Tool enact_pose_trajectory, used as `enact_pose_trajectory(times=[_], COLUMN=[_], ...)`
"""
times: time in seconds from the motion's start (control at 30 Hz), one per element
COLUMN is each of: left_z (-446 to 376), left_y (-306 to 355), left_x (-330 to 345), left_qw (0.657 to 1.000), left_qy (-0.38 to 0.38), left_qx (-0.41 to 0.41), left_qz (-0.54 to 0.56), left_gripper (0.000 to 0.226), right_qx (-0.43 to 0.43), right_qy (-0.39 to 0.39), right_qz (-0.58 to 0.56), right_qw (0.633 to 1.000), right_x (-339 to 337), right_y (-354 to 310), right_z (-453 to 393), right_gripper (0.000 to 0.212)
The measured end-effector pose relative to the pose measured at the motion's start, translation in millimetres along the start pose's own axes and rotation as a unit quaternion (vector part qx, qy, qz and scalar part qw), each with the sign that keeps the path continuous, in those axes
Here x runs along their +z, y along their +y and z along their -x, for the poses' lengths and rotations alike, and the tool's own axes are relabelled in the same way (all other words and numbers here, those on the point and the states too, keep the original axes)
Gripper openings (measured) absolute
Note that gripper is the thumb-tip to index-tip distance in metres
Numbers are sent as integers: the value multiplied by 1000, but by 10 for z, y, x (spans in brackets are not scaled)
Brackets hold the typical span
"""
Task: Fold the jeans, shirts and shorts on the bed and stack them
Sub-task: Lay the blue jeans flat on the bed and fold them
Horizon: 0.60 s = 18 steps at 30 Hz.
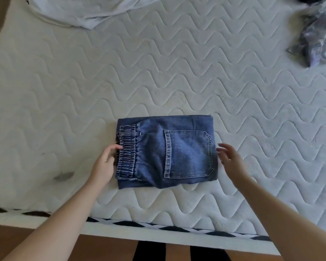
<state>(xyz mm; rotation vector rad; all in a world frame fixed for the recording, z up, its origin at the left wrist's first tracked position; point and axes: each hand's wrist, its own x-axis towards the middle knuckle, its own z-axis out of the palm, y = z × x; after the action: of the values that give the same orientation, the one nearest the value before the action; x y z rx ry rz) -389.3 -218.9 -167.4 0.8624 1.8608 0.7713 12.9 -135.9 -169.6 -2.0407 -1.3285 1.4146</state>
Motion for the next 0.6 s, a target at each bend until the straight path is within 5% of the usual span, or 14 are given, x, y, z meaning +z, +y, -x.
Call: enact_pose_trajectory(times=[0.03, 0.07, 0.1, 0.17, 0.27, 0.5, 0.6], left_z=[14, -6, -46, -112, -138, -101, 4], left_y=[92, 166, 198, 263, 285, 167, 288], left_x=[62, 101, 130, 160, 156, 180, 67], left_qw=[994, 983, 974, 967, 949, 977, 981], left_qy=[10, 16, 8, -60, -156, -106, -105], left_qx=[-59, -112, -147, -192, -248, -153, -128], left_qz=[89, 144, 173, 157, 117, 101, 100], left_gripper=[33, 30, 53, 71, 61, 38, 41], right_qx=[37, 71, 87, 74, 45, 33, 33], right_qy=[-22, -43, -64, -79, -43, -70, -129], right_qz=[-46, -81, -95, -3, 166, 11, -117], right_qw=[998, 993, 990, 994, 984, 997, 984], right_x=[40, 92, 141, 242, 355, 294, 105], right_y=[-56, -100, -141, -221, -210, -209, -251], right_z=[-11, -28, -46, -77, -150, -344, -149], right_gripper=[24, 45, 68, 96, 112, 53, 57])
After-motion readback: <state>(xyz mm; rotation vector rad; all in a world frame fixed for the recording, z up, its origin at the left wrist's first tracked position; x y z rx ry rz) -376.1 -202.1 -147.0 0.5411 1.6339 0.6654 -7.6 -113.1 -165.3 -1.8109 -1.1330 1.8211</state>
